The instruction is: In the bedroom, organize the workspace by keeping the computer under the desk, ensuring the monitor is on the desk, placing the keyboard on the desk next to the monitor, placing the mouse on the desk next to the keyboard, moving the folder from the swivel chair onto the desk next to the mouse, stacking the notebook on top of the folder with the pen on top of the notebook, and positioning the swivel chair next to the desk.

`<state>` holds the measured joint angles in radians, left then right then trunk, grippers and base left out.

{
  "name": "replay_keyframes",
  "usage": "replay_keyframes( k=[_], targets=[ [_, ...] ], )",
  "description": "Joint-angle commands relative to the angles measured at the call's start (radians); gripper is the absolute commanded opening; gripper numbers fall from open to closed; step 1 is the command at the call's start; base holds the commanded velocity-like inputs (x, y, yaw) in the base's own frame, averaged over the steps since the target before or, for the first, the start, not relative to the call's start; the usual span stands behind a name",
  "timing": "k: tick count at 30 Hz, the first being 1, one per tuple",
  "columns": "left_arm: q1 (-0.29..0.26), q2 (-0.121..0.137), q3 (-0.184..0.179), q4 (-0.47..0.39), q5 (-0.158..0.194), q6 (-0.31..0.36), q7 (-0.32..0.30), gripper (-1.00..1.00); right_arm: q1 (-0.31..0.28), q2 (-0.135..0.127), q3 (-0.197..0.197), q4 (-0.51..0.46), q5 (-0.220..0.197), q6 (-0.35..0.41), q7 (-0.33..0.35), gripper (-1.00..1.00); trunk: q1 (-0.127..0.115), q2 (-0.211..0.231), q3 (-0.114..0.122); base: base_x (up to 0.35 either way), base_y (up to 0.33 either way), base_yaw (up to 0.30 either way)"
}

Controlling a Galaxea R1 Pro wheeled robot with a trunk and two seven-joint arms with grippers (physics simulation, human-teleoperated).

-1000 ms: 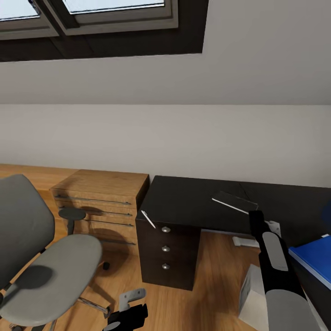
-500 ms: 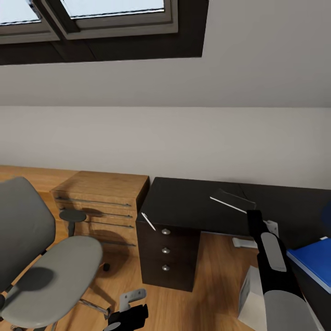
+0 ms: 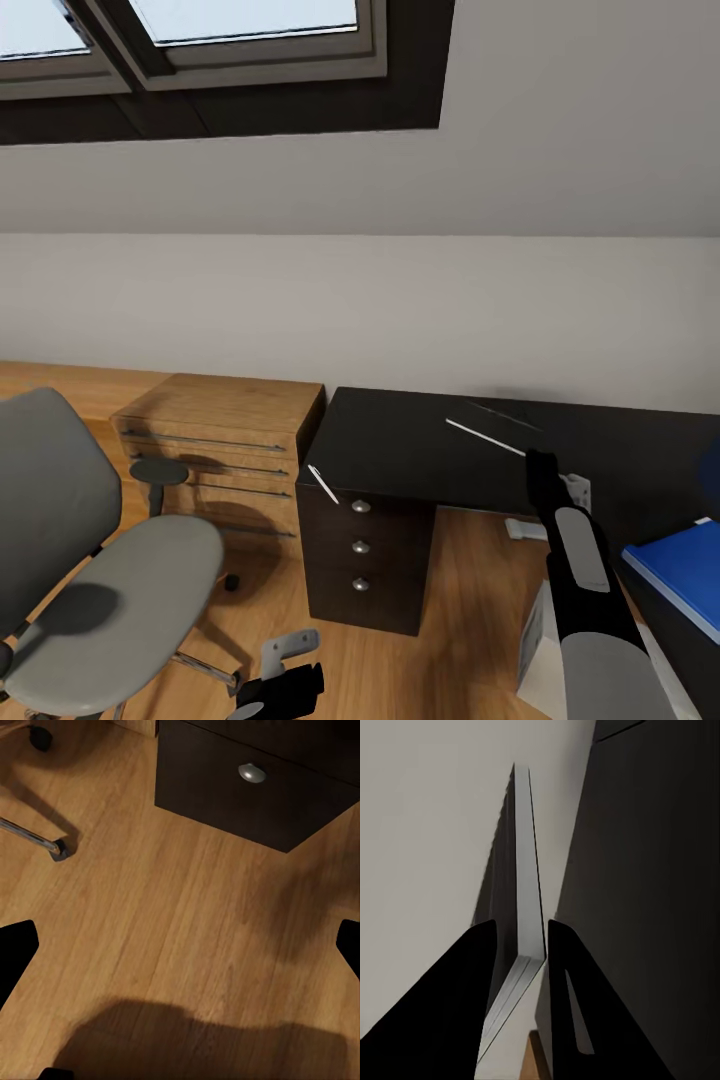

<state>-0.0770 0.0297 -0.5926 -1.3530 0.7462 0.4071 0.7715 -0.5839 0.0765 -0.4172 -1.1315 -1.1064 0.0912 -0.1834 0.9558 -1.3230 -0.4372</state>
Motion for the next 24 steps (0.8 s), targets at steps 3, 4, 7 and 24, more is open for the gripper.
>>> replay_keyframes(
  k=[3,4,7,24],
  targets=[
    [-0.001,0.001,-0.002,-0.002,0.005,0.002,0.008,1.00,-0.001,0.001,-0.004,0.003,-0.007,0.007,-0.003,-1.00,0.000,-0.001,-0.002,0.000,0.000,-0.028],
    [-0.001,0.001,-0.002,-0.002,0.005,0.002,0.008,1.00,-0.001,0.000,-0.004,0.004,-0.007,0.007,-0.003,-1.00,0.000,-0.001,-0.002,0.000,0.000,-0.056],
    [-0.001,0.001,-0.002,-0.002,0.005,0.002,0.008,1.00,-0.001,0.001,-0.005,0.006,-0.007,0.006,-0.004,-1.00,0.000,-0.001,-0.004,0.000,0.000,-0.101],
    [-0.001,0.001,-0.001,-0.002,0.005,0.002,0.008,1.00,-0.001,0.002,-0.005,0.021,-0.004,0.004,-0.001,-1.00,0.000,-0.001,-0.006,0.000,0.000,-0.013]
  ],
)
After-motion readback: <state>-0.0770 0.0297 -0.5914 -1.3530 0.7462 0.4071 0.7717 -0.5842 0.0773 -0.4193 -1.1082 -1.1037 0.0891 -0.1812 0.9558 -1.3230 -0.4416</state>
